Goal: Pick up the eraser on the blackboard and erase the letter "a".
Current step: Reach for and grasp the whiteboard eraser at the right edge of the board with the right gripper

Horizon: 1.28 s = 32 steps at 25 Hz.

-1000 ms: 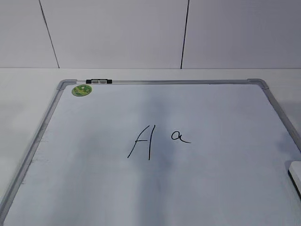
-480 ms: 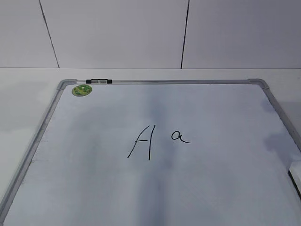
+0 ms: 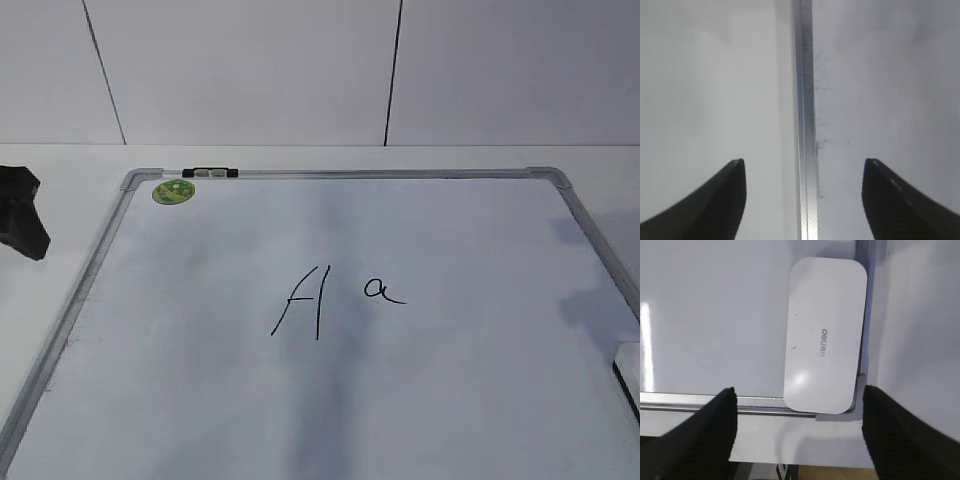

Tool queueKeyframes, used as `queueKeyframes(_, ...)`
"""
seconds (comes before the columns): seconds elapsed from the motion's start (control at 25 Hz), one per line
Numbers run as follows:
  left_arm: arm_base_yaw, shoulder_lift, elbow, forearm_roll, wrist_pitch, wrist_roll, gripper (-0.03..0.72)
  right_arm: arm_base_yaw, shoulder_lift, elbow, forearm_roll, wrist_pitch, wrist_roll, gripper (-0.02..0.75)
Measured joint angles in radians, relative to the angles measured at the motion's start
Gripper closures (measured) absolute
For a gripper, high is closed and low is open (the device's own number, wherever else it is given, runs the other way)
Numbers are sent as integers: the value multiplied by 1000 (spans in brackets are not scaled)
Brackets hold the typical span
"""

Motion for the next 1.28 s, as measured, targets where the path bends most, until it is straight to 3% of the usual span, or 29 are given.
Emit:
queueKeyframes(0.84, 0, 259, -53, -12, -49, 18, 146, 0, 125, 0, -29, -52, -8, 146)
queueKeyframes(1.04, 0, 281, -54, -12, -71, 20, 146, 0, 180, 0, -53, -85, -18, 87)
queueKeyframes(1.28, 0, 289, -54, -12, -92, 20, 146, 0, 262, -1, -61, -119, -2, 72)
